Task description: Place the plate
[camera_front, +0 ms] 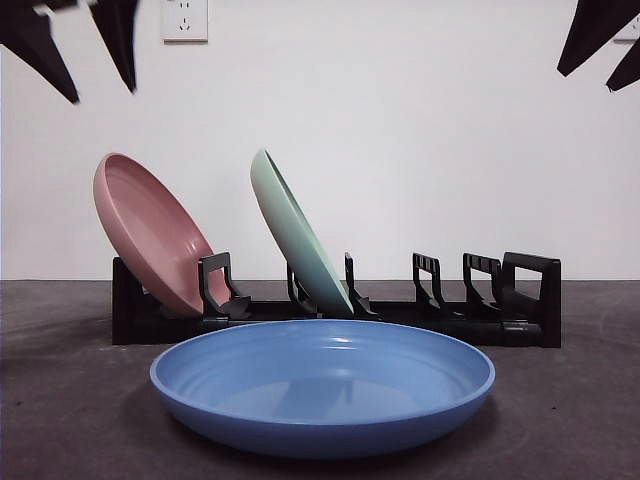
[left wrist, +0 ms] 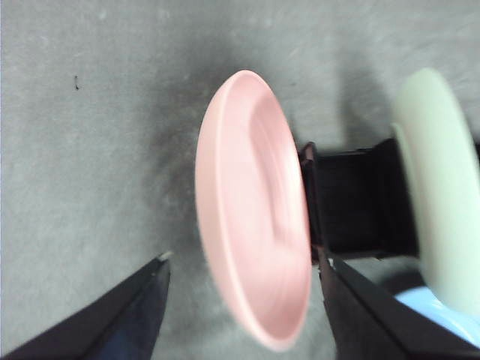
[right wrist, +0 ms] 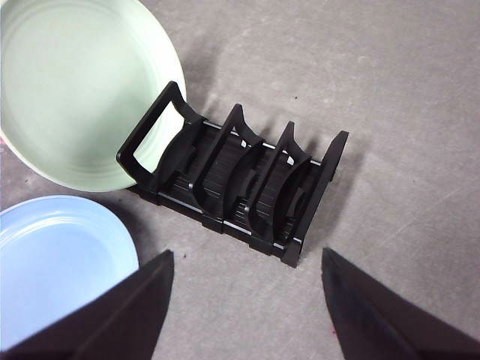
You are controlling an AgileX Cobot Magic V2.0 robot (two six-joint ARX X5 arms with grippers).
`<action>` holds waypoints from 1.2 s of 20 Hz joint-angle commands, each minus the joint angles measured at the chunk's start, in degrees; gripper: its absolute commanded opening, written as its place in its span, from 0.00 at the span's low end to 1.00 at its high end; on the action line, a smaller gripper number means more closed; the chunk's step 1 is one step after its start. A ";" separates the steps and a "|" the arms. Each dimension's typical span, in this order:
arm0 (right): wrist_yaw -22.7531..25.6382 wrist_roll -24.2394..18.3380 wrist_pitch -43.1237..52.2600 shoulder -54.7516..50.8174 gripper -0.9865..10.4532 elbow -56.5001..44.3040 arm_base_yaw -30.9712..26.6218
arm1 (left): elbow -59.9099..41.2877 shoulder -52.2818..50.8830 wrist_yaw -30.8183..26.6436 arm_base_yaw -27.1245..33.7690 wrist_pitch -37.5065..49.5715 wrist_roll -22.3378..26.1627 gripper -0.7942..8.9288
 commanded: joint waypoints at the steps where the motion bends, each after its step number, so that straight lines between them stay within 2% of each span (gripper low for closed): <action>1: -0.15 0.57 0.42 0.35 0.36 0.79 0.17 | 4.50 4.37 -1.86 -0.83 -0.59 0.57 0.41; 9: -0.15 0.57 0.42 0.35 0.36 0.77 0.17 | 6.49 11.32 -5.25 -0.85 -0.50 0.98 0.41; 17: -0.13 0.59 0.20 0.35 0.36 0.79 0.17 | 6.49 13.68 -5.44 -0.85 -0.52 1.01 0.39; 22: -0.13 0.59 0.20 0.35 0.36 0.77 0.17 | 6.54 13.66 -5.44 -0.85 -0.57 0.94 0.14; 24: -0.13 0.57 0.17 0.35 0.36 0.77 0.17 | 6.56 13.66 -5.44 -0.85 -0.59 0.94 0.11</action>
